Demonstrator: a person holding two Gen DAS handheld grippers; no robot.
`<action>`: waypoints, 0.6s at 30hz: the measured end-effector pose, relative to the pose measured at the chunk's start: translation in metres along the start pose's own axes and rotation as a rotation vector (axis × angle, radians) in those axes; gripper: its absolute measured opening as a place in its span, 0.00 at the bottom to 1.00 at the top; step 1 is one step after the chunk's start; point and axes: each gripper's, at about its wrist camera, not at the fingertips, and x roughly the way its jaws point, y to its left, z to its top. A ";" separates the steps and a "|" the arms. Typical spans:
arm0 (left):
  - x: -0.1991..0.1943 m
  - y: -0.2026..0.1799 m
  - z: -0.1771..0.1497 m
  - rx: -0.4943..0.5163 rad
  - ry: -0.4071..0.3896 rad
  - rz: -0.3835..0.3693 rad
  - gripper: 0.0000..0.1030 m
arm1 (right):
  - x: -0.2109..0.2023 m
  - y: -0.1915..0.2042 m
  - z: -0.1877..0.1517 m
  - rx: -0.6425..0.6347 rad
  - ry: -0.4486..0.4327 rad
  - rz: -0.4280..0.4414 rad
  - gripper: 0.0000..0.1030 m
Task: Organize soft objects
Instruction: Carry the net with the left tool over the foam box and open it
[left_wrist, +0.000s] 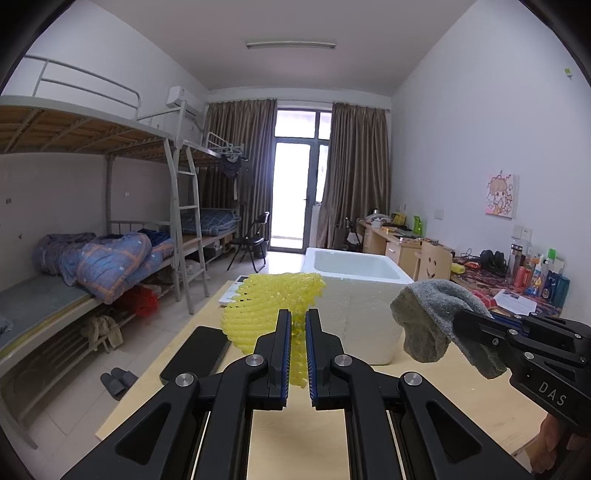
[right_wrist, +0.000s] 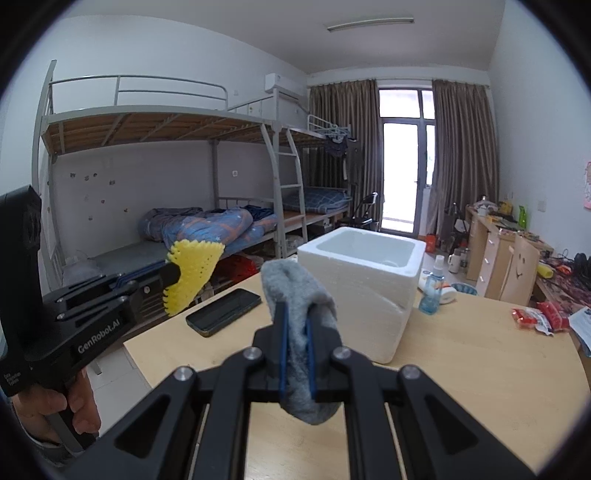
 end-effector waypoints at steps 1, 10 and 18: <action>0.001 -0.001 -0.001 0.004 0.001 -0.009 0.08 | -0.001 0.000 -0.001 0.001 -0.002 -0.010 0.11; 0.000 -0.014 0.002 0.018 -0.004 -0.055 0.08 | -0.023 -0.006 -0.006 0.027 -0.030 -0.081 0.11; -0.001 -0.027 0.014 0.032 -0.016 -0.068 0.08 | -0.026 -0.013 0.004 0.032 -0.034 -0.099 0.11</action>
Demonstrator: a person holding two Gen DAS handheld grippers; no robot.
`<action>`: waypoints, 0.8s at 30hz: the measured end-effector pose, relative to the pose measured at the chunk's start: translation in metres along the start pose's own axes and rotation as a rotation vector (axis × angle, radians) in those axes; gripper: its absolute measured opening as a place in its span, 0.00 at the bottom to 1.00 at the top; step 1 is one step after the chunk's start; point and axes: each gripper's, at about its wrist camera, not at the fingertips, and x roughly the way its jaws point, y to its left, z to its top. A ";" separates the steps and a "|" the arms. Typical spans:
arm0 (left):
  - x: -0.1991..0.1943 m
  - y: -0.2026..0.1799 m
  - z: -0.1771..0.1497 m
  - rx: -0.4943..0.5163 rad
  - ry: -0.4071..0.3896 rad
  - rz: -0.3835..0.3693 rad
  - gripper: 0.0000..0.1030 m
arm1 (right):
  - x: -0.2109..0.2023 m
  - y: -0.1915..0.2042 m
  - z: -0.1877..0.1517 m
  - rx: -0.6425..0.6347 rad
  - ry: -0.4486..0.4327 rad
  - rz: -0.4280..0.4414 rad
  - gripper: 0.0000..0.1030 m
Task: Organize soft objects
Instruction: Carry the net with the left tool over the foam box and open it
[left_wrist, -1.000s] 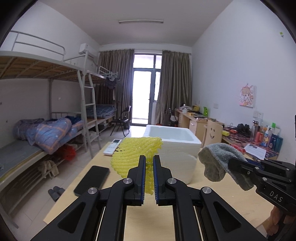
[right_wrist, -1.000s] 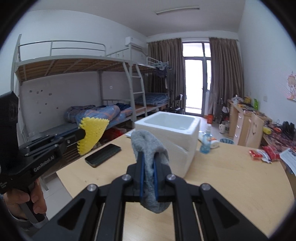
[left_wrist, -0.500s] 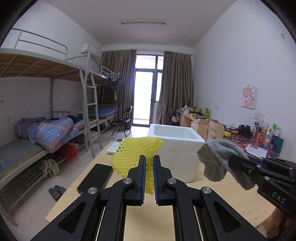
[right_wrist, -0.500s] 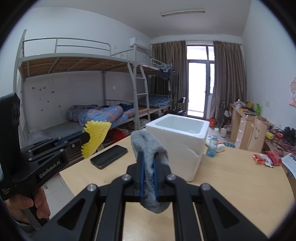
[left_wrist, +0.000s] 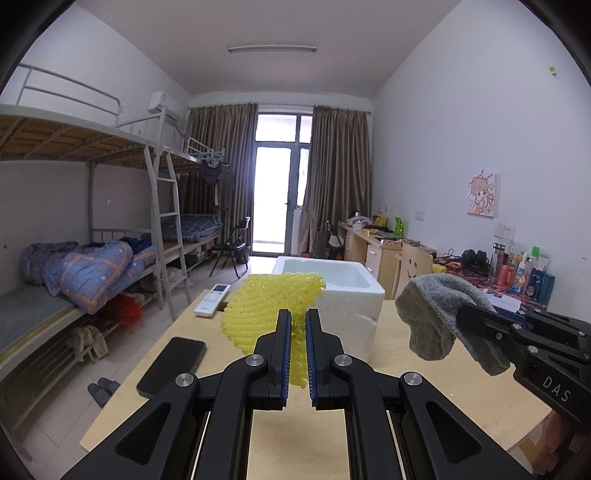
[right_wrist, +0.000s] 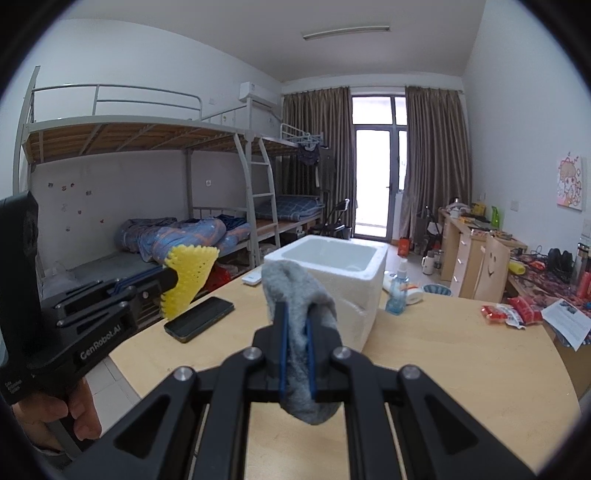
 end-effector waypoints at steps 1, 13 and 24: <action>0.000 -0.001 0.001 0.001 -0.001 -0.001 0.08 | -0.001 -0.001 0.002 0.001 -0.005 -0.001 0.11; 0.029 -0.008 0.024 0.011 0.005 -0.033 0.08 | 0.007 -0.015 0.022 0.013 -0.019 -0.037 0.11; 0.056 -0.008 0.038 0.014 0.013 -0.044 0.08 | 0.026 -0.022 0.034 0.021 -0.007 -0.047 0.11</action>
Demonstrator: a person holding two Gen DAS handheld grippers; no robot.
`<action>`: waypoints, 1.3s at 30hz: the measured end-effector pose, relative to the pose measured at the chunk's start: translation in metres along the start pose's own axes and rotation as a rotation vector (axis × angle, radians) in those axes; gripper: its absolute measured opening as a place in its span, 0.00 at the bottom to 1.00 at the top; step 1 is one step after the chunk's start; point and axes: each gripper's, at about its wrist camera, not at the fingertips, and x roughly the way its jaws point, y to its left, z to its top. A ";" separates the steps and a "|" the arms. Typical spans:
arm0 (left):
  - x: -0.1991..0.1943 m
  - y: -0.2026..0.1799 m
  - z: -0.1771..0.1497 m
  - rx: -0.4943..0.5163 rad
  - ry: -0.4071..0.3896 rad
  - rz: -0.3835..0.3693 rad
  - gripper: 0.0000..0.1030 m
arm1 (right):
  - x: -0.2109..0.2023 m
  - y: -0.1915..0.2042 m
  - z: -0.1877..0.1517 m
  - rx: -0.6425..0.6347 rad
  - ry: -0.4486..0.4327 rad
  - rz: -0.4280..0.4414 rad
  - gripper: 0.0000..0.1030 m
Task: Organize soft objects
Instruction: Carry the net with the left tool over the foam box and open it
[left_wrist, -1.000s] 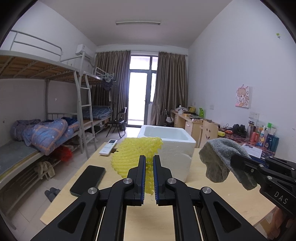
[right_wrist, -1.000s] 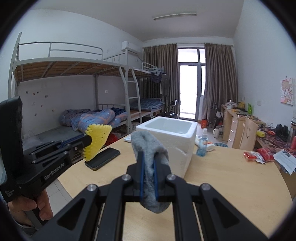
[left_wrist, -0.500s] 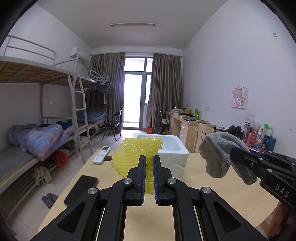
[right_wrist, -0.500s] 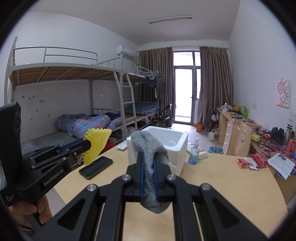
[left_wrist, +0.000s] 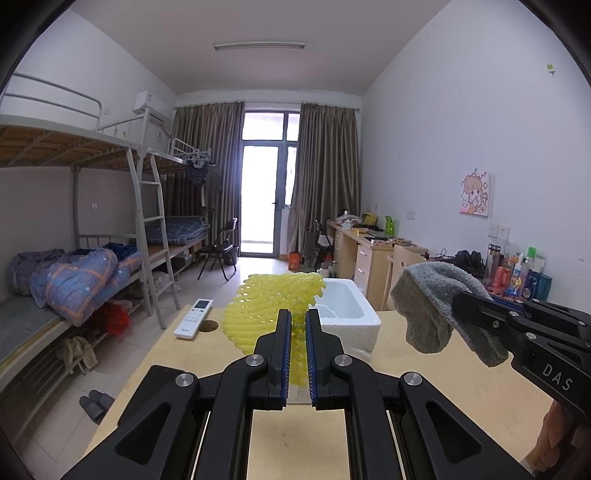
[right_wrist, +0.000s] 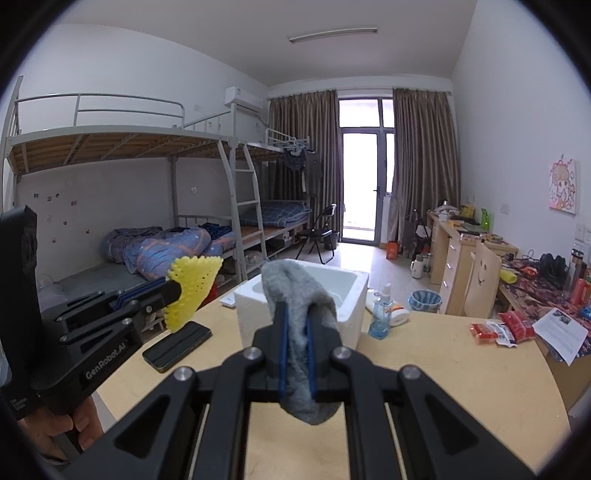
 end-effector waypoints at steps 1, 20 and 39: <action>0.001 0.000 0.001 0.000 -0.001 0.001 0.08 | 0.002 0.000 0.001 0.000 0.001 -0.002 0.11; 0.063 0.001 0.026 0.006 0.014 -0.039 0.08 | 0.053 -0.013 0.025 0.011 0.041 -0.012 0.11; 0.141 0.007 0.036 0.038 0.061 -0.045 0.08 | 0.108 -0.027 0.042 0.013 0.091 -0.025 0.11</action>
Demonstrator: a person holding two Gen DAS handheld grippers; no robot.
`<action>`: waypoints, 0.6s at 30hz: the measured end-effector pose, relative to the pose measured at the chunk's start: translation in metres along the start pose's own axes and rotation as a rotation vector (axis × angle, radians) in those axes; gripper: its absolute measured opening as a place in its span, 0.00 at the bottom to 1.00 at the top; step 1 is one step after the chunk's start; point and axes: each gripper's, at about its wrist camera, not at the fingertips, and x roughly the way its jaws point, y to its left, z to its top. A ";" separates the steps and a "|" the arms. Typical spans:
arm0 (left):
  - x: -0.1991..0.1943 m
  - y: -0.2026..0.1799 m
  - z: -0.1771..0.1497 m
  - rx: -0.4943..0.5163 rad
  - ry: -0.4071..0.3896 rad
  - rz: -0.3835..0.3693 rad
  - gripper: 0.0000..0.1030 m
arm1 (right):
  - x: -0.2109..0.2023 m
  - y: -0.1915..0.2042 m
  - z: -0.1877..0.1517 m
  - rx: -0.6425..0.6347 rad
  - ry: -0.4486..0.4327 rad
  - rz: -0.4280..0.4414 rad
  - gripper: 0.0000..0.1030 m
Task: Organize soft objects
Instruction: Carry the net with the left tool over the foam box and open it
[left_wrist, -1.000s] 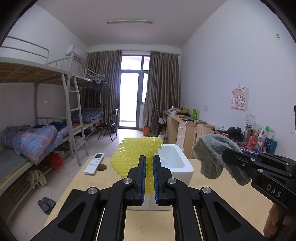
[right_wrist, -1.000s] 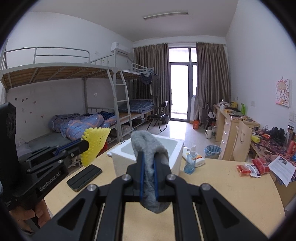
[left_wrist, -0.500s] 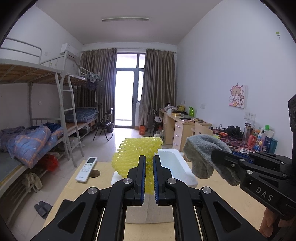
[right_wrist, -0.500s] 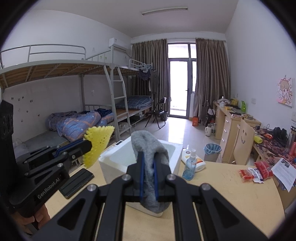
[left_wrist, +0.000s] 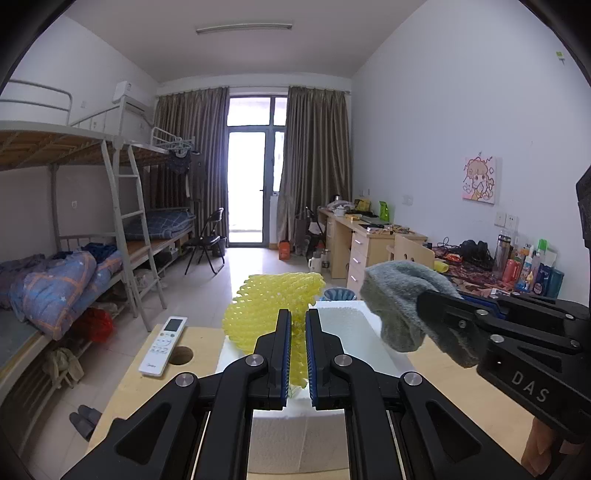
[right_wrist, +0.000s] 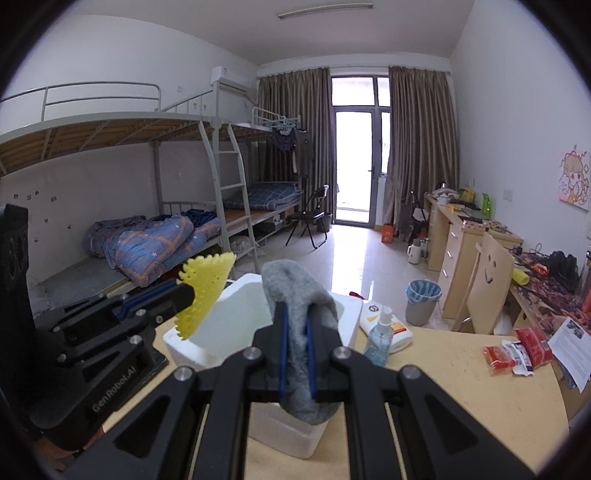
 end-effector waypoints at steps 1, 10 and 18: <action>0.001 0.000 0.001 0.007 -0.003 0.000 0.08 | 0.002 -0.001 0.000 0.001 0.001 0.002 0.11; 0.024 -0.010 0.003 0.027 0.007 -0.020 0.08 | 0.009 -0.009 -0.001 0.019 0.008 -0.017 0.11; 0.045 -0.026 -0.001 0.058 0.037 -0.080 0.08 | 0.000 -0.019 -0.002 0.037 -0.001 -0.058 0.11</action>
